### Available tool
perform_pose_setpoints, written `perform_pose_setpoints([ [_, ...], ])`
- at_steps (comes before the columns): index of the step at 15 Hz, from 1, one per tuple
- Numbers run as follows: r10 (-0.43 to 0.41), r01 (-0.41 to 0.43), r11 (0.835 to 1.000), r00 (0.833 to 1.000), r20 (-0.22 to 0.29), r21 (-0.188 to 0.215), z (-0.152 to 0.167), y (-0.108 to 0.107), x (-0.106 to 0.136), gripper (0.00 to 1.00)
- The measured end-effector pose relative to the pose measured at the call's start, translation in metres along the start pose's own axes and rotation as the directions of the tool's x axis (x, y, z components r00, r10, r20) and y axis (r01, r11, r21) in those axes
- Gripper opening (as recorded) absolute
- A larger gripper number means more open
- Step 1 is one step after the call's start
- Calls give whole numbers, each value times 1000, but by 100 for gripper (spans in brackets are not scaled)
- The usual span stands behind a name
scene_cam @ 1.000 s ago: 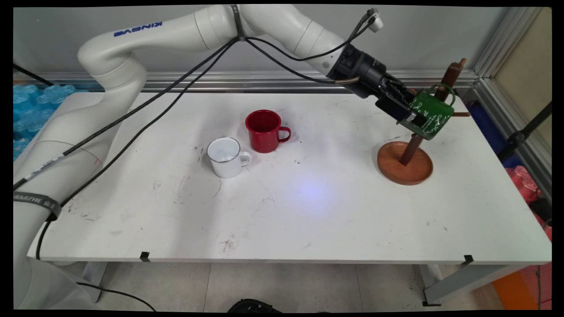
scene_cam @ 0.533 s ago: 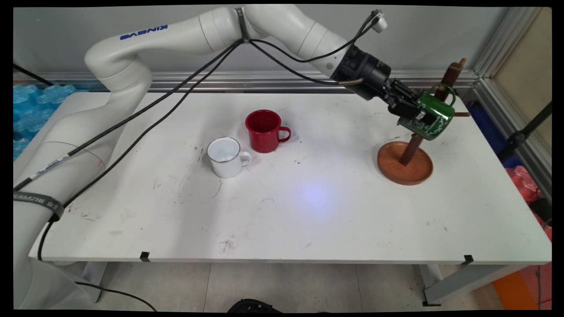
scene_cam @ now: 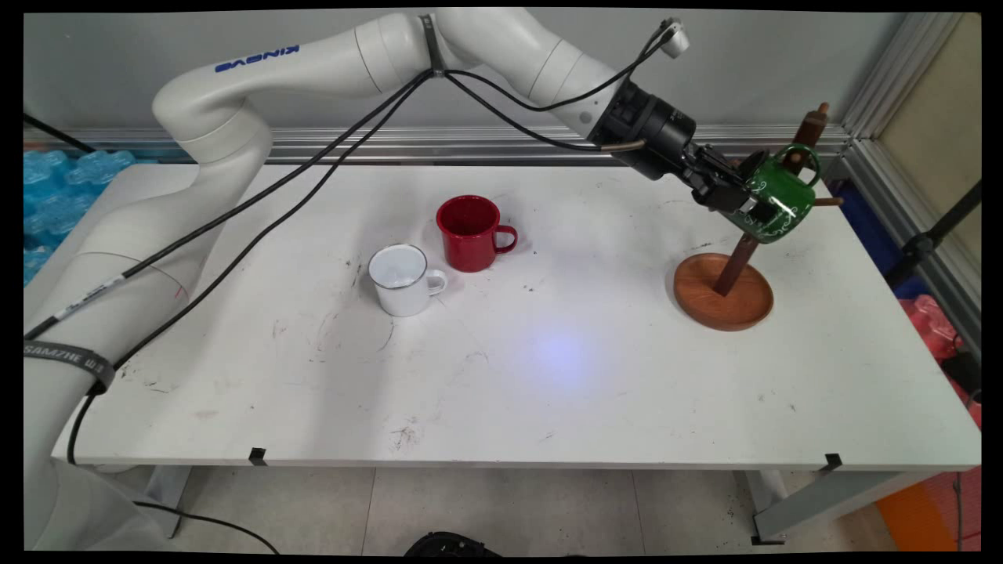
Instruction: Place the picked object on the table
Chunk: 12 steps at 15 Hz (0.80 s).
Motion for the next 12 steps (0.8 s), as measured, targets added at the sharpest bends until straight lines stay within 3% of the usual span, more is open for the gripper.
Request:
perform_pose_setpoints([
  [12, 16, -15, 998, 1000, 9, -53, -12, 24, 12, 0],
])
